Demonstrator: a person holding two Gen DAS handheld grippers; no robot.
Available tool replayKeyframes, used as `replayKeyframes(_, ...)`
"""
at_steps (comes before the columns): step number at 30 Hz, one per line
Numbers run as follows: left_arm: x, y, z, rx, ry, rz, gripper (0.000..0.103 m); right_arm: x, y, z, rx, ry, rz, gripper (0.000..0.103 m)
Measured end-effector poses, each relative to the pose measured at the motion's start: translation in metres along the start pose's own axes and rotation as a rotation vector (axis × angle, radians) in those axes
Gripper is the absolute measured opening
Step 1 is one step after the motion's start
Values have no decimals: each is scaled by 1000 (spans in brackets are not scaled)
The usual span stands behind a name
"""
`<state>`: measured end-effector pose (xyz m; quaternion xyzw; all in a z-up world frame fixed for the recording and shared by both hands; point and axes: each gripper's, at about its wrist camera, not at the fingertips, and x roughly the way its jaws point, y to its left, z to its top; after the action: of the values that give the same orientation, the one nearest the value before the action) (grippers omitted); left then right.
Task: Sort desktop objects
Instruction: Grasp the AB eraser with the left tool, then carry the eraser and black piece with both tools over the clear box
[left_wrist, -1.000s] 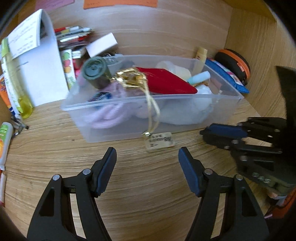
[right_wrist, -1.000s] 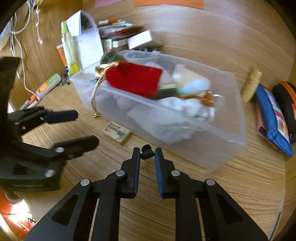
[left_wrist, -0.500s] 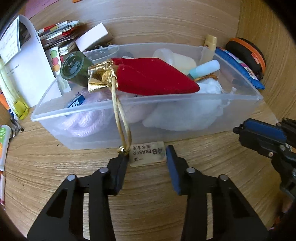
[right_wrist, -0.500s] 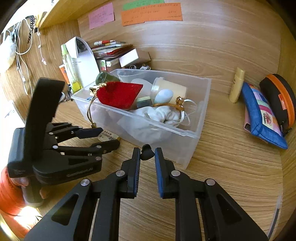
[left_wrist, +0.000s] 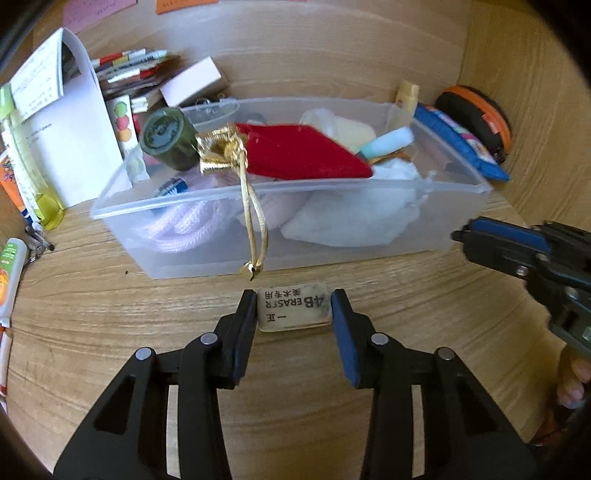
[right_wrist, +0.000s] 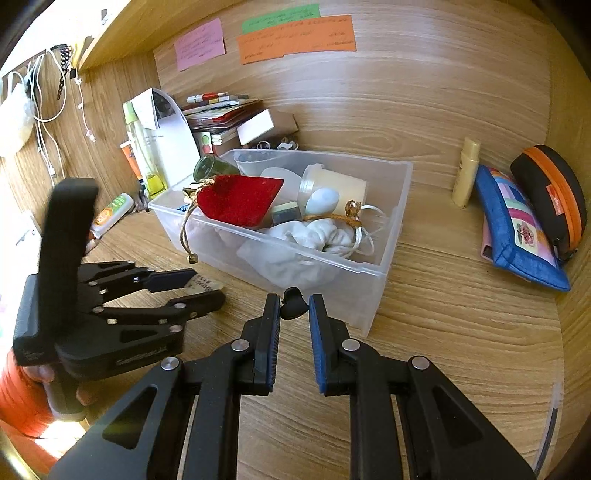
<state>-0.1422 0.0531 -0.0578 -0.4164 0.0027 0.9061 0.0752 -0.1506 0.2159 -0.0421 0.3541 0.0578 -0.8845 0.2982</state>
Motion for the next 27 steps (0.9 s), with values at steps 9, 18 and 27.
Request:
replayKeyframes(9, -47, -11, 11, 27, -122, -52, 40, -18, 5, 8, -11, -47, -14, 14)
replayKeyframes(18, -67, -12, 43, 44, -226, -65, 40, -32, 0, 23, -23, -98, -40, 14)
replayKeyframes(27, -47, -11, 67, 28, -223, -84, 40, -22, -19, 39, 20, -106, -57, 14)
